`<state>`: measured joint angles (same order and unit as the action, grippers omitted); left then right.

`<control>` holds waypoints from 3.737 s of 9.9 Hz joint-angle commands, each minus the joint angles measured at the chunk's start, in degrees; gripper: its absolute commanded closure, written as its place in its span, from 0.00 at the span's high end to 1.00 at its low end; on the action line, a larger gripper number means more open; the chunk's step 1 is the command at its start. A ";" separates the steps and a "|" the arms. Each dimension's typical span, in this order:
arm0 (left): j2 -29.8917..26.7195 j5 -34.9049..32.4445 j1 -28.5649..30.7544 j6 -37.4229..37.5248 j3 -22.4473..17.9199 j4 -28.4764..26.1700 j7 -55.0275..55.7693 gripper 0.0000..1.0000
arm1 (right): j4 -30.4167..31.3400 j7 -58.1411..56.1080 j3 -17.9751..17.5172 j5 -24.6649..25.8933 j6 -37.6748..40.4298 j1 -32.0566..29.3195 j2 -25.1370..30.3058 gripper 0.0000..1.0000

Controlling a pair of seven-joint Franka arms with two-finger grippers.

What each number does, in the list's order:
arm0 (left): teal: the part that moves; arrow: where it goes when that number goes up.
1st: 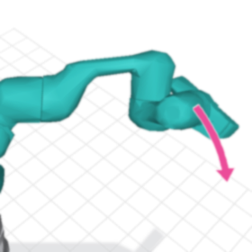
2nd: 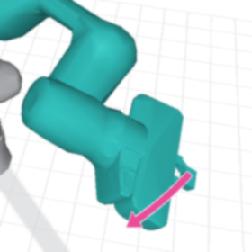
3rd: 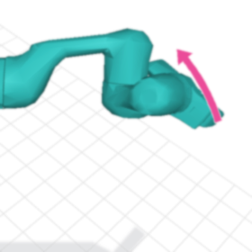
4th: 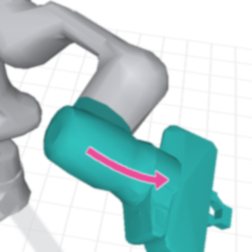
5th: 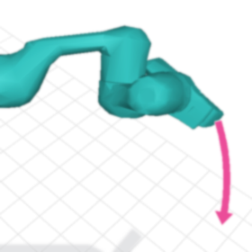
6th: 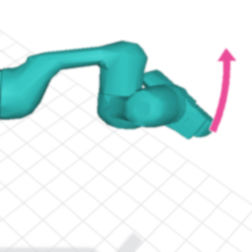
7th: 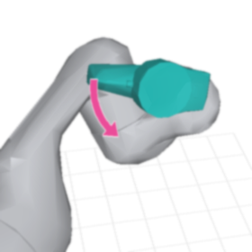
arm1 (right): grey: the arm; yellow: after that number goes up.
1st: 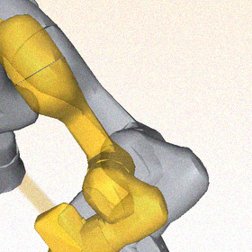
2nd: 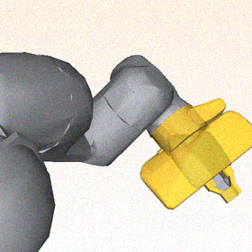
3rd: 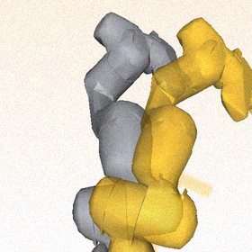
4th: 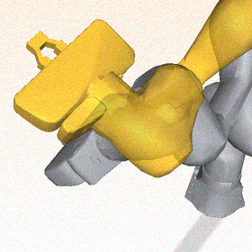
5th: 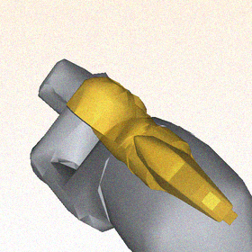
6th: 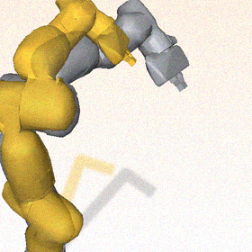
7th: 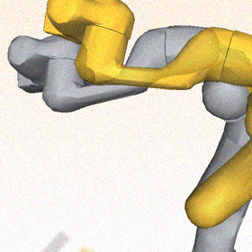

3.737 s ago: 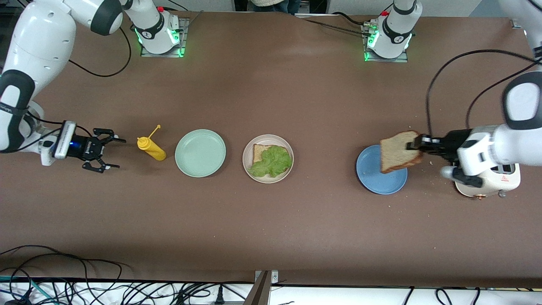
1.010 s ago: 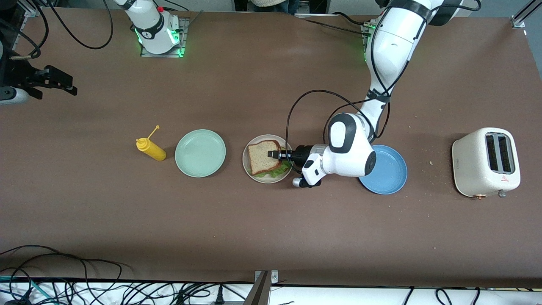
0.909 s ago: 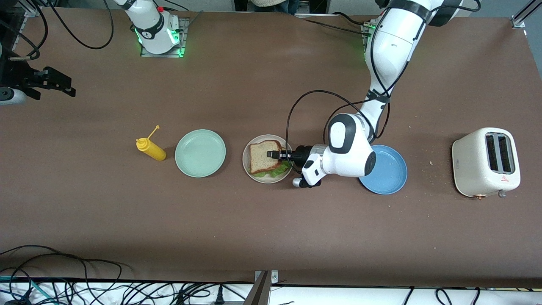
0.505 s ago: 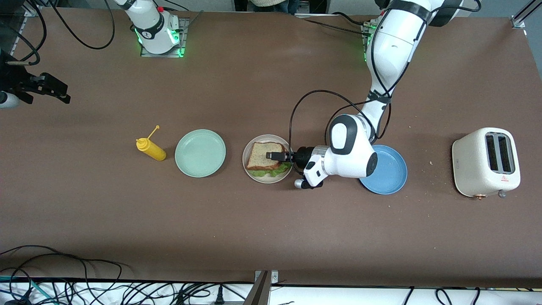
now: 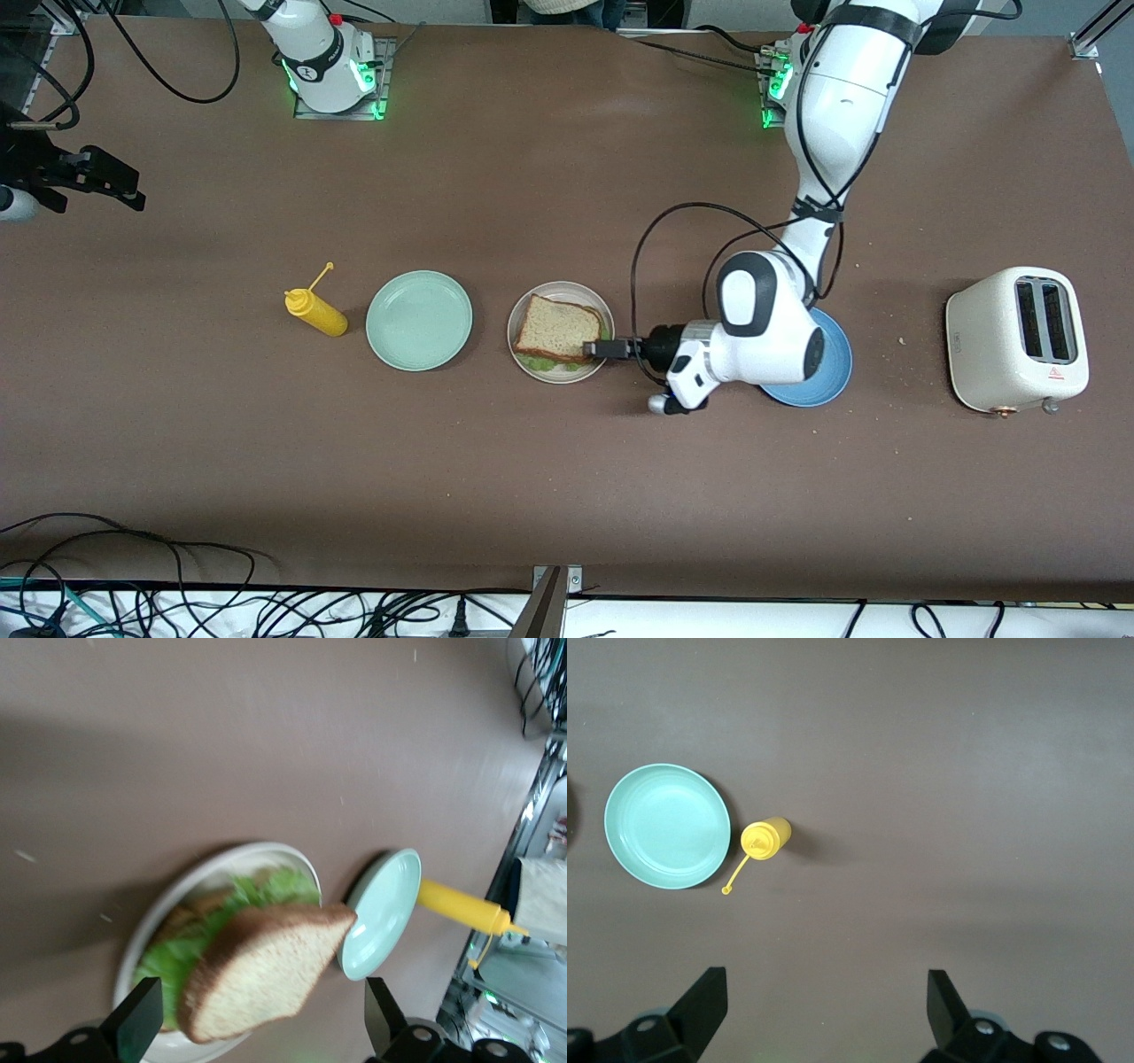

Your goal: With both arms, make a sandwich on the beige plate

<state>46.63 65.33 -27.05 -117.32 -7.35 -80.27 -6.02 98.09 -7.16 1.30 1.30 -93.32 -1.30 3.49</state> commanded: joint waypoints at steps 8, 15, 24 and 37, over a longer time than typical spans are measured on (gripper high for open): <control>-5.31 -29.80 1.04 4.53 -16.09 0.11 0.31 1.00 | -1.76 -0.31 -0.77 -0.86 1.91 -0.81 -1.38 1.00; -14.19 -55.38 1.21 26.38 -19.46 3.86 -0.04 1.00 | -2.55 7.25 -1.04 -0.86 1.29 0.51 -1.47 1.00; -31.66 -70.43 15.80 40.41 -1.19 2.94 0.22 1.00 | -4.39 7.34 -1.39 -1.04 0.68 1.74 -2.08 1.00; -44.35 -69.55 21.51 40.59 5.15 -5.77 6.02 1.00 | -4.39 7.34 -1.74 -1.83 0.33 1.92 -2.08 1.00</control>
<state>2.45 -3.29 -6.32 -76.32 -2.84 -85.94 -0.76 95.05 -0.46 -0.25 0.40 -93.43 0.43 1.94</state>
